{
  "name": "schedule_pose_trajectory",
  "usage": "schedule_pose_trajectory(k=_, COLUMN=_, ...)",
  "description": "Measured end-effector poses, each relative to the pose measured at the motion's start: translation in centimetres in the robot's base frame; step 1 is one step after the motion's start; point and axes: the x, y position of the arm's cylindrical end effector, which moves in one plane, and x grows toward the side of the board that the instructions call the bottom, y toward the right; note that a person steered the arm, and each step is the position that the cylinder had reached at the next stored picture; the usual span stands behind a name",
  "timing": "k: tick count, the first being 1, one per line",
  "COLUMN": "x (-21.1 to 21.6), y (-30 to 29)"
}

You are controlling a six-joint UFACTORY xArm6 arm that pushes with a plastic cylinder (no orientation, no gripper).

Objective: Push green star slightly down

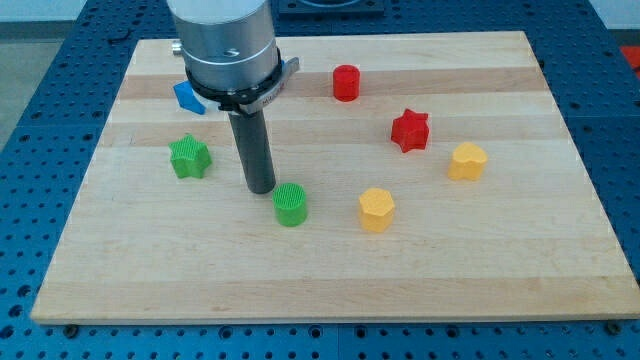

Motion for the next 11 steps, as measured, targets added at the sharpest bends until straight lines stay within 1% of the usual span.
schedule_pose_trajectory(k=1, x=0.9, y=1.5)
schedule_pose_trajectory(k=3, x=5.7, y=3.1)
schedule_pose_trajectory(k=4, x=5.5, y=3.4)
schedule_pose_trajectory(k=6, x=-5.6, y=3.3)
schedule_pose_trajectory(k=7, x=-10.3, y=2.7)
schedule_pose_trajectory(k=8, x=-13.2, y=-0.6)
schedule_pose_trajectory(k=9, x=-12.6, y=-5.2)
schedule_pose_trajectory(k=10, x=-10.3, y=-8.2)
schedule_pose_trajectory(k=11, x=-8.1, y=-9.1)
